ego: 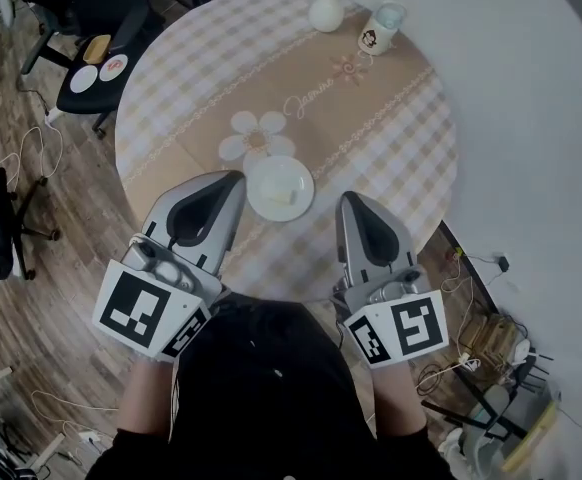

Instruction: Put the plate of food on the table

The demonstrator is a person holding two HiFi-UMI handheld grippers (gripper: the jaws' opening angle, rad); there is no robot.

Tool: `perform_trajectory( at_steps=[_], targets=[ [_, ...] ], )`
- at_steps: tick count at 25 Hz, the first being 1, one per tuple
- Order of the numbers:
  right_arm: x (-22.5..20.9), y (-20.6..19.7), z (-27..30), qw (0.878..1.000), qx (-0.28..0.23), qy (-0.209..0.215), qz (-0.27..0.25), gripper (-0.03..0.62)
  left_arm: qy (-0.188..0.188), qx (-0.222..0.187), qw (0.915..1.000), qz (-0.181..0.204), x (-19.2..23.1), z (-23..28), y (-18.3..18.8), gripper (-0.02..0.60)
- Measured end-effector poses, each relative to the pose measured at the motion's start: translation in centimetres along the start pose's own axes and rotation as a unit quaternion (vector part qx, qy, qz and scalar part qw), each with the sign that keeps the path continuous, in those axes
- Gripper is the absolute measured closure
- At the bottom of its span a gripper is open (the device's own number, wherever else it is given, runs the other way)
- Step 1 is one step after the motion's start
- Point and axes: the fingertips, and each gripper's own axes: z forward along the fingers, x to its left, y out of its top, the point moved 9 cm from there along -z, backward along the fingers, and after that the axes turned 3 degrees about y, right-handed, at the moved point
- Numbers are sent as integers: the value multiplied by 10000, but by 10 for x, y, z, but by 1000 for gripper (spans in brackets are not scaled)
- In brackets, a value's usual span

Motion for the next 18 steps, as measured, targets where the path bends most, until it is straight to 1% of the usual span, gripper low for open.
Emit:
perform_trajectory(
  at_steps=[18],
  targets=[
    [2, -3, 5, 9999, 115, 96, 62, 594, -140, 157, 9998, -40, -1, 6, -5, 580]
  ],
)
